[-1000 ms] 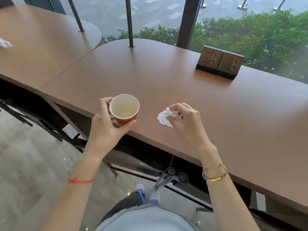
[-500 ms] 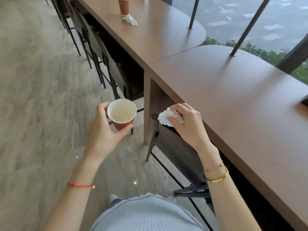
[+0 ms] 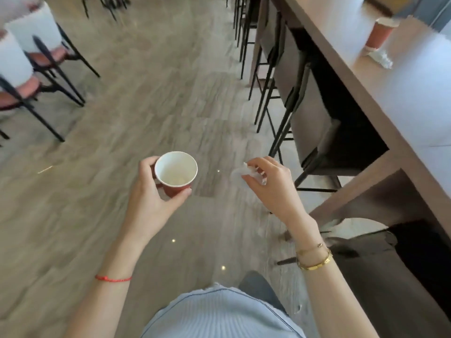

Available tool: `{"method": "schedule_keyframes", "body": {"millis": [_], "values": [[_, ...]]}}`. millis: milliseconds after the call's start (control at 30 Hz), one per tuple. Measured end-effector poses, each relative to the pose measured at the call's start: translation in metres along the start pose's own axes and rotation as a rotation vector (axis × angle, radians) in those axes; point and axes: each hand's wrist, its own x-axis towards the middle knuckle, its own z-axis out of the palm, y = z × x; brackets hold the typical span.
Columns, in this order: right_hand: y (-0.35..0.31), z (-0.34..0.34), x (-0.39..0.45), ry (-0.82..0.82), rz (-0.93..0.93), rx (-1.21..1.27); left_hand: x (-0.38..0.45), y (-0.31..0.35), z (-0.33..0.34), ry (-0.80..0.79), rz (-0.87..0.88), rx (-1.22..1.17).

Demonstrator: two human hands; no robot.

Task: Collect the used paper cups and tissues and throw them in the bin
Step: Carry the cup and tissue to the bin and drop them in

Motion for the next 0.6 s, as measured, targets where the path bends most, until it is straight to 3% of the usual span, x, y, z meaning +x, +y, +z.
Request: {"method": "schedule_keyframes", "body": {"millis": [600], "values": [[-0.174,0.249,0.260,-0.513,-0.542,0.153,0.086,-0.153,-0.163,0.667,-0.451,0.110]]}}
